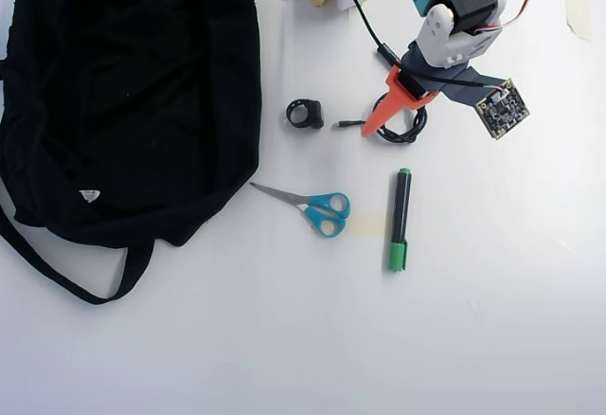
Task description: Put the cable into the black bag
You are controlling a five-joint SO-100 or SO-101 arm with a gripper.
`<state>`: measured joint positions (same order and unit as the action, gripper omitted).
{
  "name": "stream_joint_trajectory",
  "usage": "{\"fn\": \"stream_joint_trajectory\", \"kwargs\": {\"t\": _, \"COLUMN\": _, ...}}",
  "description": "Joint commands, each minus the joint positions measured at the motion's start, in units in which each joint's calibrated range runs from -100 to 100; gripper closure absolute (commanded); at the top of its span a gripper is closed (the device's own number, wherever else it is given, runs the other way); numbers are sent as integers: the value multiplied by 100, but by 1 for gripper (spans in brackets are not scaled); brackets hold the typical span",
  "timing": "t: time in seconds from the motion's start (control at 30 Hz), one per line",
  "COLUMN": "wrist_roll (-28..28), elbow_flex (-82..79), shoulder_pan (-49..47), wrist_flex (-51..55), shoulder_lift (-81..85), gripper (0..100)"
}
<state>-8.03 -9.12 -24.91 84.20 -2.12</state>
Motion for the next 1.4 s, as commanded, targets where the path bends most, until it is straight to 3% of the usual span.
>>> {"fn": "stream_joint_trajectory", "kwargs": {"t": 0.0, "wrist_roll": 22, "elbow_flex": -346, "shoulder_pan": -52, "wrist_flex": -487, "shoulder_lift": 29, "gripper": 51}}
{"fn": "stream_joint_trajectory", "kwargs": {"t": 1.37, "wrist_roll": 12, "elbow_flex": -903, "shoulder_pan": 389, "wrist_flex": -2055, "shoulder_lift": -1224, "gripper": 51}}
